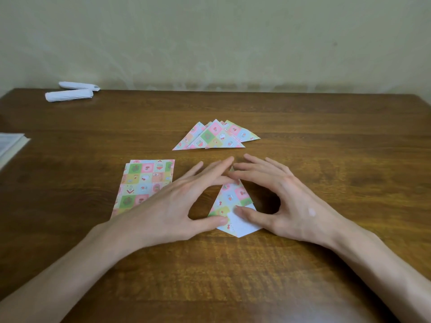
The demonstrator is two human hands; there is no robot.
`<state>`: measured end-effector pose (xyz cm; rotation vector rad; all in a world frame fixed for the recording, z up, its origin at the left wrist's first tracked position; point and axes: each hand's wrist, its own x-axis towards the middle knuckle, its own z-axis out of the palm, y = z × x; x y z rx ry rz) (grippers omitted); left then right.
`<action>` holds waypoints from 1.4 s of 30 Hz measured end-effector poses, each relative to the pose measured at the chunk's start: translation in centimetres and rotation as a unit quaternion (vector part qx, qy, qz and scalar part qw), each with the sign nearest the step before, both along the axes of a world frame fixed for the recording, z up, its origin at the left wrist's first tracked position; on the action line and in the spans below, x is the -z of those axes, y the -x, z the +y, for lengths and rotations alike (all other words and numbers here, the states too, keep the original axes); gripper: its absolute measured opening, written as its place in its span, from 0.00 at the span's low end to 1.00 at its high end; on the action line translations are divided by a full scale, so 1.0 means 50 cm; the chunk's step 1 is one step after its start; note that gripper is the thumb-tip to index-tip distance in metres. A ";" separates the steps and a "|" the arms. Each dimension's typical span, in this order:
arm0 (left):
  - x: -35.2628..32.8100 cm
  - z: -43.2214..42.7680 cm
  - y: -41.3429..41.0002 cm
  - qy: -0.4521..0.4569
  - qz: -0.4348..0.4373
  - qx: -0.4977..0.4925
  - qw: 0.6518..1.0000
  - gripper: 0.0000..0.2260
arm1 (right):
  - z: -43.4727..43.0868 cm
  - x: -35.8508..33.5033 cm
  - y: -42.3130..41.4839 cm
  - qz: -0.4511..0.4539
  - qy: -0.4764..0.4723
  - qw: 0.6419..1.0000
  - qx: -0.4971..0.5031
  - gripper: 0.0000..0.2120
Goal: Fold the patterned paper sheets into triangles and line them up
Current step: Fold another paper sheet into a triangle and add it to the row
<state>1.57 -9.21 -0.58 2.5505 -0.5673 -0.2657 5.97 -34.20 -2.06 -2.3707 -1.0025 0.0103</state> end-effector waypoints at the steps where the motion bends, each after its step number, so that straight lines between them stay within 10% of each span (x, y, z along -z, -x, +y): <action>1: 0.000 0.002 -0.001 0.009 0.008 -0.002 1.000 0.45 | 0.000 0.002 0.000 -0.002 -0.001 1.000 -0.001 0.30; 22: 0.020 -0.001 -0.003 0.059 -0.176 0.002 0.983 0.23 | 0.035 0.004 0.027 -0.207 -0.053 0.976 0.051 0.04; 42: 0.041 -0.004 -0.010 0.106 -0.220 -0.043 0.969 0.13 | 0.017 -0.003 0.024 -0.073 -0.001 0.997 -0.033 0.26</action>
